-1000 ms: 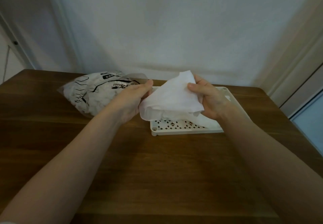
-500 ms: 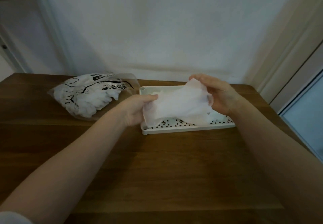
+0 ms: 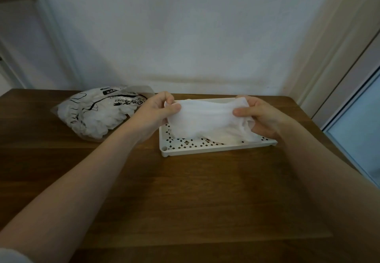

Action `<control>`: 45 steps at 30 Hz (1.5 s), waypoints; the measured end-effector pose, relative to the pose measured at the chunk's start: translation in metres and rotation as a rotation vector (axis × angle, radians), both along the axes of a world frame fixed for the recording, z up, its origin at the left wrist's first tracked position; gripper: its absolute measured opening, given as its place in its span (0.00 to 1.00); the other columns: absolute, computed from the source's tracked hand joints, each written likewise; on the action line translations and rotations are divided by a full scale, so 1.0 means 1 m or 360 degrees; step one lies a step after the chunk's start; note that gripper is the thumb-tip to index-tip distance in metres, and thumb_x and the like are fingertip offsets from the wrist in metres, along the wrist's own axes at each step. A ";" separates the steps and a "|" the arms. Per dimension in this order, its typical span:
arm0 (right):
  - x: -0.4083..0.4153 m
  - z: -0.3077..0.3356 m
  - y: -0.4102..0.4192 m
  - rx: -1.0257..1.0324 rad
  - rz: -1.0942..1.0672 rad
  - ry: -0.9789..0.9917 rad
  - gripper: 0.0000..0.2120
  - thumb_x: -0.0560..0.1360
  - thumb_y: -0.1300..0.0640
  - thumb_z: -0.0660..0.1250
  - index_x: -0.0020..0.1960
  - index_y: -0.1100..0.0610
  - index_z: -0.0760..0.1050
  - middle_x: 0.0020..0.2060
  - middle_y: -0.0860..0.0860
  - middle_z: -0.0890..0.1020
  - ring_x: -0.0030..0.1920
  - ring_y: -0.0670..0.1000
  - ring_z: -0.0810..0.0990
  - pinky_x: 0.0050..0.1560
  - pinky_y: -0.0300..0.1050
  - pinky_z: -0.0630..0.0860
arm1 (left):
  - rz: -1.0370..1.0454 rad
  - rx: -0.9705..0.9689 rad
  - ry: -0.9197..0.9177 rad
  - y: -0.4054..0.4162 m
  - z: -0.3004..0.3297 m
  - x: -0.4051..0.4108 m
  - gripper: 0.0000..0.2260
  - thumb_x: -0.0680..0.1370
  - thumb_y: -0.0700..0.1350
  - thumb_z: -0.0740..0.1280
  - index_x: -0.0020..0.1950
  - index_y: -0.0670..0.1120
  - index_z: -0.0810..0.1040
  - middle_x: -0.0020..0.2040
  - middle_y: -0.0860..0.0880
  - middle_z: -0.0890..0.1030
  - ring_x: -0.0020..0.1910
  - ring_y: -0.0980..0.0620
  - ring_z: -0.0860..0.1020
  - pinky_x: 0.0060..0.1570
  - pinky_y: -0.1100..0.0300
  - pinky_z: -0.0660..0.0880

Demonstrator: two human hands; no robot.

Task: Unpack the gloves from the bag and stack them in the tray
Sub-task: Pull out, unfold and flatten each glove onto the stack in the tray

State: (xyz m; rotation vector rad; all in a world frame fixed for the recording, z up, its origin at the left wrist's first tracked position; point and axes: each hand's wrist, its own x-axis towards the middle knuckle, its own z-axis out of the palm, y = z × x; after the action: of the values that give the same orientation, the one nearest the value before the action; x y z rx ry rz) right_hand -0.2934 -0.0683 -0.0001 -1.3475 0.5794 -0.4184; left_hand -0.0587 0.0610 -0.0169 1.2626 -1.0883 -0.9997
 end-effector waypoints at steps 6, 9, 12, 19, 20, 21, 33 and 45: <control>-0.006 -0.004 -0.005 -0.0214 -0.0029 0.0024 0.21 0.70 0.71 0.62 0.53 0.48 0.76 0.54 0.53 0.77 0.46 0.52 0.81 0.37 0.44 0.80 | 0.0002 0.0086 0.0108 -0.002 0.001 -0.006 0.15 0.73 0.29 0.65 0.50 0.48 0.73 0.46 0.47 0.77 0.43 0.50 0.78 0.47 0.58 0.78; -0.007 -0.003 -0.007 -0.0196 -0.0020 -0.0050 0.32 0.69 0.73 0.57 0.58 0.40 0.77 0.59 0.51 0.78 0.51 0.55 0.80 0.45 0.48 0.80 | 0.0015 0.0289 -0.0328 -0.003 0.003 -0.006 0.15 0.72 0.33 0.70 0.52 0.50 0.76 0.50 0.50 0.77 0.48 0.51 0.78 0.53 0.56 0.76; -0.006 -0.002 -0.009 -0.0046 -0.0052 -0.0052 0.30 0.69 0.76 0.51 0.48 0.49 0.84 0.50 0.50 0.84 0.47 0.53 0.82 0.45 0.44 0.81 | -0.0019 0.0338 -0.0668 -0.006 0.007 -0.008 0.06 0.72 0.39 0.71 0.44 0.50 0.79 0.44 0.53 0.80 0.44 0.54 0.77 0.44 0.61 0.73; -0.005 -0.003 -0.031 -0.0232 -0.0419 0.0029 0.10 0.78 0.56 0.62 0.48 0.55 0.82 0.43 0.51 0.84 0.41 0.49 0.81 0.42 0.41 0.77 | 0.0048 0.0256 -0.0121 -0.026 0.014 -0.010 0.02 0.77 0.37 0.65 0.46 0.43 0.74 0.43 0.48 0.78 0.37 0.54 0.73 0.28 0.66 0.69; -0.004 -0.004 -0.037 -0.0315 -0.0489 0.0069 0.09 0.78 0.57 0.63 0.46 0.54 0.82 0.42 0.51 0.85 0.44 0.51 0.82 0.46 0.44 0.78 | 0.0049 0.0235 -0.0010 -0.032 0.015 -0.011 0.03 0.77 0.36 0.64 0.45 0.43 0.73 0.44 0.46 0.78 0.38 0.53 0.73 0.27 0.66 0.70; -0.002 -0.005 -0.041 -0.0367 -0.0532 0.0110 0.08 0.77 0.58 0.65 0.46 0.53 0.82 0.43 0.51 0.85 0.47 0.52 0.82 0.49 0.46 0.79 | 0.0041 0.0218 0.0084 -0.037 0.017 -0.012 0.04 0.77 0.36 0.63 0.45 0.43 0.72 0.45 0.44 0.78 0.39 0.51 0.73 0.27 0.66 0.71; -0.010 0.027 -0.082 -0.0759 -0.0938 -0.0122 0.10 0.75 0.66 0.65 0.52 0.56 0.80 0.45 0.45 0.83 0.45 0.38 0.80 0.47 0.29 0.74 | 0.0042 -0.0079 -0.0157 -0.103 0.037 -0.031 0.06 0.78 0.34 0.62 0.44 0.44 0.70 0.45 0.42 0.73 0.45 0.49 0.75 0.54 0.57 0.70; -0.007 -0.030 -0.040 -0.0714 -0.0204 0.0542 0.28 0.73 0.70 0.67 0.69 0.53 0.66 0.40 0.52 0.78 0.43 0.47 0.78 0.52 0.42 0.75 | -0.0268 0.0205 -0.1028 -0.065 -0.017 -0.007 0.11 0.77 0.35 0.61 0.37 0.48 0.68 0.59 0.53 0.78 0.62 0.53 0.73 0.58 0.56 0.71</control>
State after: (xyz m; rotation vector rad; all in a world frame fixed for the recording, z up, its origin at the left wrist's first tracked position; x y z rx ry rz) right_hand -0.3003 -0.1083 -0.0298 -1.8371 0.8932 -0.4421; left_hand -0.0656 -0.0044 -0.0338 1.6796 -1.6642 -0.8071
